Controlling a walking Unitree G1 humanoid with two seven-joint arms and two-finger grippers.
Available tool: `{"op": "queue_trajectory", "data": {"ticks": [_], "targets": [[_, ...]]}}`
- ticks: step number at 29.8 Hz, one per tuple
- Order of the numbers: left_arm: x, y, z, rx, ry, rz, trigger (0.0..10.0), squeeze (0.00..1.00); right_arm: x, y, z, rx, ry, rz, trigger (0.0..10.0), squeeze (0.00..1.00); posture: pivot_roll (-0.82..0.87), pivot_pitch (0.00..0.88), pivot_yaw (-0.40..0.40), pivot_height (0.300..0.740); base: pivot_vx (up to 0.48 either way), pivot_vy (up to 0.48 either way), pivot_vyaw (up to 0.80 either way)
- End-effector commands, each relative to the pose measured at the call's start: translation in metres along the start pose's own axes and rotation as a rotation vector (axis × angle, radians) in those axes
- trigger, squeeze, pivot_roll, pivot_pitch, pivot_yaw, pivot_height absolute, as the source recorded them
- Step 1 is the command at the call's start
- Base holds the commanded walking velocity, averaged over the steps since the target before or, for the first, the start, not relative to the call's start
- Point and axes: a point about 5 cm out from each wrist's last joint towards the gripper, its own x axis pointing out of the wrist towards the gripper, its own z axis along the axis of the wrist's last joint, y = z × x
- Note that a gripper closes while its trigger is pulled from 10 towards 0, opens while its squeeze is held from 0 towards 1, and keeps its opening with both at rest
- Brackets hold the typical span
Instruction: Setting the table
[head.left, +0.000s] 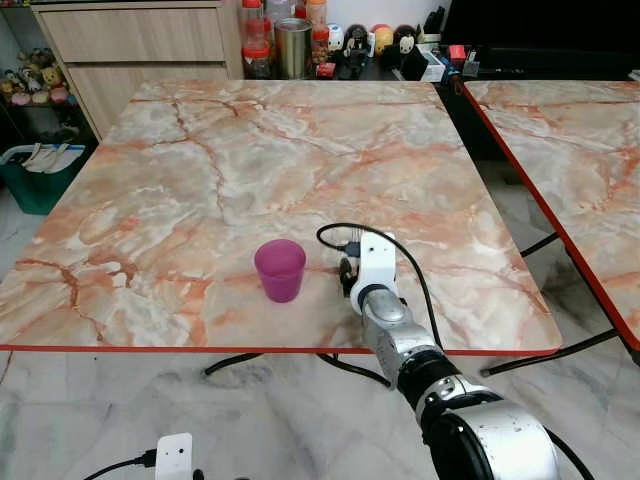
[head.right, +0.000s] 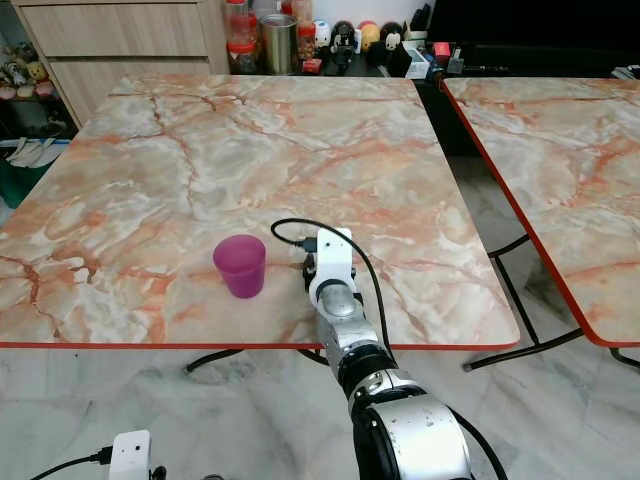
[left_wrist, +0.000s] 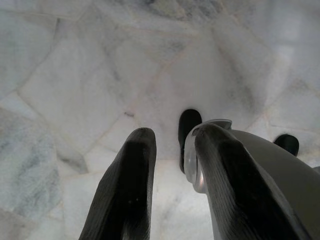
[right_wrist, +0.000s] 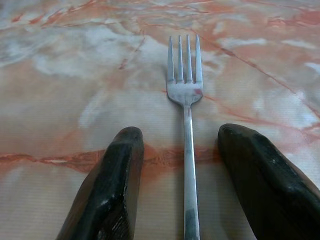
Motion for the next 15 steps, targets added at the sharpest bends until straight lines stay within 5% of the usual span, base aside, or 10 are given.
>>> {"op": "queue_trajectory", "data": {"ticks": [1, 3, 4, 15], "targets": [[-0.0021, 0.0001, -0.0095, -0.025, 0.042, 0.0, 10.0, 0.0, -0.0007, 0.0006, -0.0091, -0.007, 0.052, -0.004, 5.5, 0.0, 0.15, 0.111, -0.043, 0.715, 0.0, 0.0, 0.0], [-0.0023, -0.0005, -0.0103, -0.026, 0.046, -0.002, 10.0, 0.0, -0.0008, -0.0007, -0.0111, 0.004, 0.062, -0.013, 5.5, 0.0, 0.15, 0.111, -0.043, 0.715, 0.0, 0.0, 0.0], [-0.0023, -0.0009, -0.0107, -0.027, 0.048, -0.005, 10.0, 0.0, -0.0008, -0.0013, -0.0115, 0.009, 0.064, -0.017, 0.0, 0.0, 0.14, 0.111, -0.043, 0.715, 0.0, 0.0, 0.0], [-0.0024, -0.0046, -0.0114, -0.028, 0.059, -0.033, 10.0, 0.0, -0.0001, -0.0027, -0.0096, 0.004, 0.07, -0.017, 0.0, 0.0, 0.14, 0.107, -0.04, 0.715, 0.0, 0.0, 0.0]]}}
